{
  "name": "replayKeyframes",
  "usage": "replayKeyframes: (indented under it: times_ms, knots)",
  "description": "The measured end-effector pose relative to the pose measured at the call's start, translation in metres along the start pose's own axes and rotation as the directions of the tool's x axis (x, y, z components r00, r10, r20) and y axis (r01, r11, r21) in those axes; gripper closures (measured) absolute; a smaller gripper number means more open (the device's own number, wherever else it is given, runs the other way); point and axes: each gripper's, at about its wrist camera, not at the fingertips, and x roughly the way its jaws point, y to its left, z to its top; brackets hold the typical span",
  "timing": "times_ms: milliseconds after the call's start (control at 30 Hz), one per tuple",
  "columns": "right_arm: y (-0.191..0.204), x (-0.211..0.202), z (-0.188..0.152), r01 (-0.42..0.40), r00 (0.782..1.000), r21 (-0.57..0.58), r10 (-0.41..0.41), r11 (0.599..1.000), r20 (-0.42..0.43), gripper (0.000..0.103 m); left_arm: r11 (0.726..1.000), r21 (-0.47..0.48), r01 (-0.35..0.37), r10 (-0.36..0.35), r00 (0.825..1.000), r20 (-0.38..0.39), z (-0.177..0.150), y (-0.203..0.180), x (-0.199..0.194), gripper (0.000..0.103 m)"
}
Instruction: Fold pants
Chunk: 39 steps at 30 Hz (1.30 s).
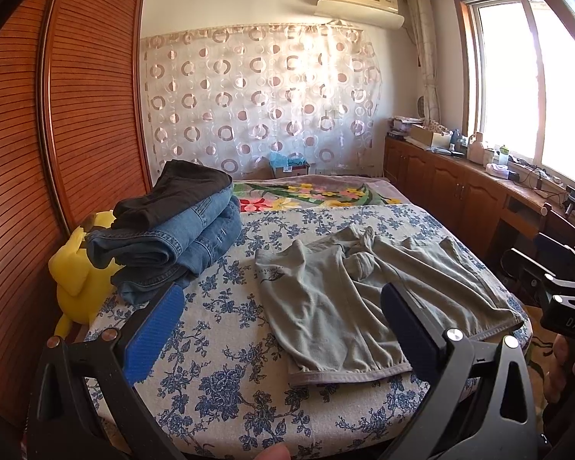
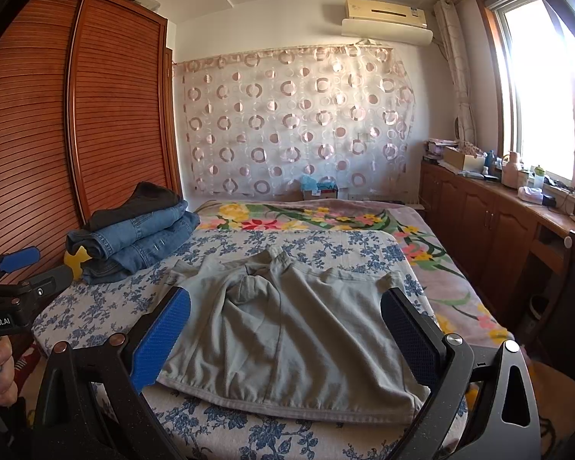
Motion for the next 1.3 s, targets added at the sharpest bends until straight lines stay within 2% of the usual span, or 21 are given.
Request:
replayKeyframes:
  times_ms: [1300]
  knots:
    - [0.0013,-0.0022,-0.0008,-0.002,1.0,-0.003,0.002,1.0,0.007,0.003,1.0,0.001,-0.003,0.003,1.0,0.014,0.0074,-0.0034,-0.0057,0.0]
